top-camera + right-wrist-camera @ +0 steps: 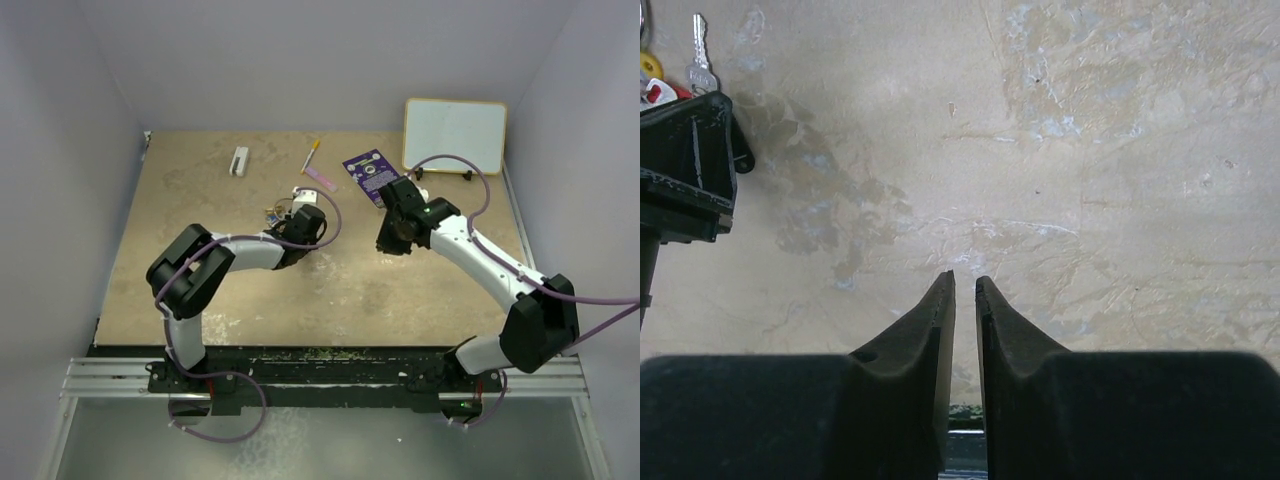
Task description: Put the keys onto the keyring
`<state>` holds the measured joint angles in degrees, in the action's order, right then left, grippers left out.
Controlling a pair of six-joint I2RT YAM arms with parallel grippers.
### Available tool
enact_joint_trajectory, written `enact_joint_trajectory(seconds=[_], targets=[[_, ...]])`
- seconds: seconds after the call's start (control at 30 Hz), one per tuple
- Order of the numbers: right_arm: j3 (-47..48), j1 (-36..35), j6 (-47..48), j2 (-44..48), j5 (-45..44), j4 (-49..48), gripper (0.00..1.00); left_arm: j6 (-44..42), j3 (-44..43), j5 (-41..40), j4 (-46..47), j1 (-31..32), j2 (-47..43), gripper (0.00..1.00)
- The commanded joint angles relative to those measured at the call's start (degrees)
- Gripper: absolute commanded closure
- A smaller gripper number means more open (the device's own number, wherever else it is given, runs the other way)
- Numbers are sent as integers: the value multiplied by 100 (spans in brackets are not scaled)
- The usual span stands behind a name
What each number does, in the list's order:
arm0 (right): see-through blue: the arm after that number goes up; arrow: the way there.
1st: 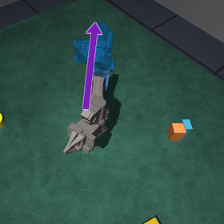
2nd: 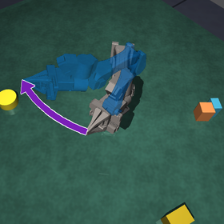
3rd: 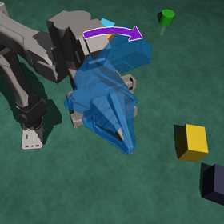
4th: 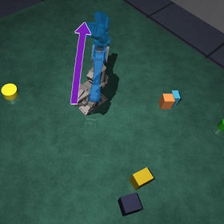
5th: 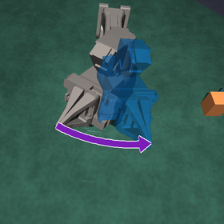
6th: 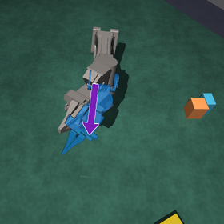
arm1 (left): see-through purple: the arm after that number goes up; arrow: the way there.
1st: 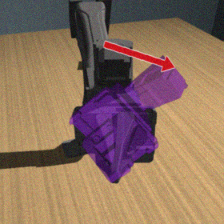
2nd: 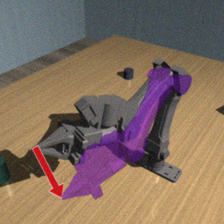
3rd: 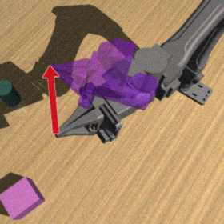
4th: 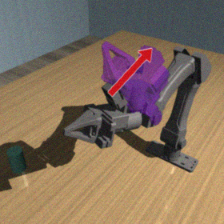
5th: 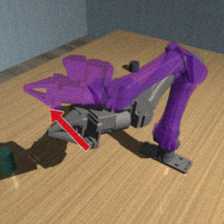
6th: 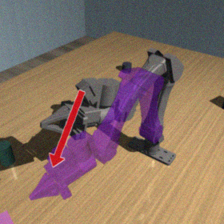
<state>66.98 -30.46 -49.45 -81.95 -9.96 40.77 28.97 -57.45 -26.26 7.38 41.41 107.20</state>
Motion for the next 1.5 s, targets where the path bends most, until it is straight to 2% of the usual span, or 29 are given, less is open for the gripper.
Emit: enact_joint_trajectory(seconds=[0.0,0.2,0.7,1.0,1.47], targets=[[-36,66,89,181,-113,38,83,77,-238,-56,-52,17,112,69],[-21,144,189,138,-94,30,88,13,-271,96,15,30,198,76],[-201,247,216,250,-68,-46,95,-108,-611,219,31,71,451,81],[-219,301,261,301,-99,-6,98,-259,-956,226,-64,84,690,95],[-287,383,226,474,-186,111,100,-483,-1289,738,-187,156,882,96]])
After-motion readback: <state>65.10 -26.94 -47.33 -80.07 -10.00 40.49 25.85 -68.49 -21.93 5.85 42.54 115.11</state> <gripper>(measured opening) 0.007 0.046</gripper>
